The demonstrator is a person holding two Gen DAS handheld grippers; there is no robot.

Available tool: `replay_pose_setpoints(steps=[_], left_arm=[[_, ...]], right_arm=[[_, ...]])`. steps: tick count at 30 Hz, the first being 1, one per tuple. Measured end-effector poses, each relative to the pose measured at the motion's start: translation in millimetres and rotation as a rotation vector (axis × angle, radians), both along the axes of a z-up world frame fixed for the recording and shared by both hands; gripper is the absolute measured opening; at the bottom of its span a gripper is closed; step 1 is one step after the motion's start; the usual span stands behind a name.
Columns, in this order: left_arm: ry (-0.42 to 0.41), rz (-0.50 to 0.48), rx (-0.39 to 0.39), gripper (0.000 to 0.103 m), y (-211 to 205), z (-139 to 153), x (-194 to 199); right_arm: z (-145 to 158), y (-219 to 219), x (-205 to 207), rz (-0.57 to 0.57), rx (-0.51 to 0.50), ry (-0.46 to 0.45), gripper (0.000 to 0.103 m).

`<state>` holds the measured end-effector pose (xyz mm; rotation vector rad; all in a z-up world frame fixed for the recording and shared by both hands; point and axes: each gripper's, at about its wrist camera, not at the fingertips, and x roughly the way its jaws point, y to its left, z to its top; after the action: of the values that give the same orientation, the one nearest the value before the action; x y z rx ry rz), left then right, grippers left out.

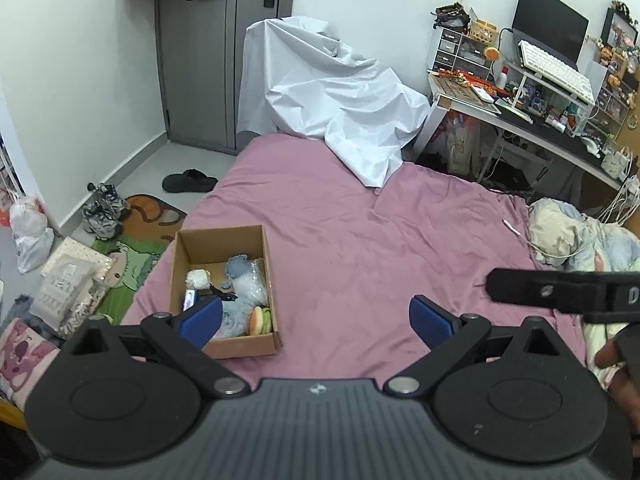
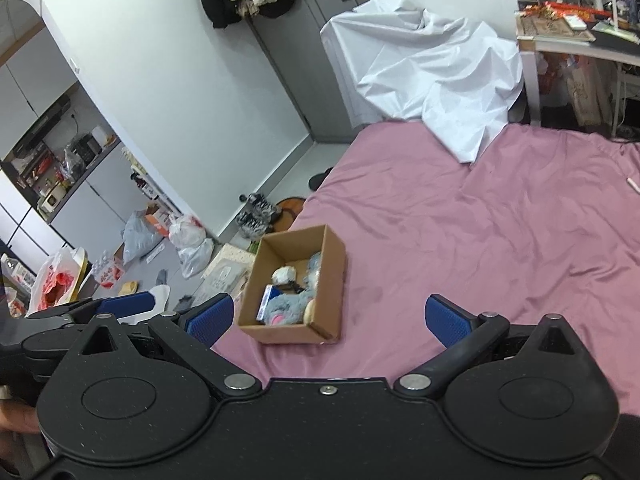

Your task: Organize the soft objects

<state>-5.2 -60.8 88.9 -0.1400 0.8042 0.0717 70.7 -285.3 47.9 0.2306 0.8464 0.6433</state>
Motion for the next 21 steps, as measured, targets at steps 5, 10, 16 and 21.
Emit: replay_pose_setpoints(steps=[5, 10, 16, 21], left_arm=[[0.012, 0.029, -0.035, 0.099, 8.4, -6.9, -5.4], [0.035, 0.06, -0.076, 0.099, 19.4, -14.1, -8.3], [0.043, 0.062, -0.095, 0.099, 22.9, -17.3, -8.7], [0.045, 0.057, -0.099, 0.099, 22.8, -18.5, -8.1]], right_arm=[[-1.0, 13.5, -4.8, -0.009, -0.055, -0.011, 0.103], [2.4, 20.8, -10.0, -0.007, -0.108, -0.03, 0.103], [1.9, 28.3, -14.6, 0.03, -0.147, -0.017, 0.103], [1.6, 33.4, -18.7, 0.024, -0.187, -0.017, 0.103]])
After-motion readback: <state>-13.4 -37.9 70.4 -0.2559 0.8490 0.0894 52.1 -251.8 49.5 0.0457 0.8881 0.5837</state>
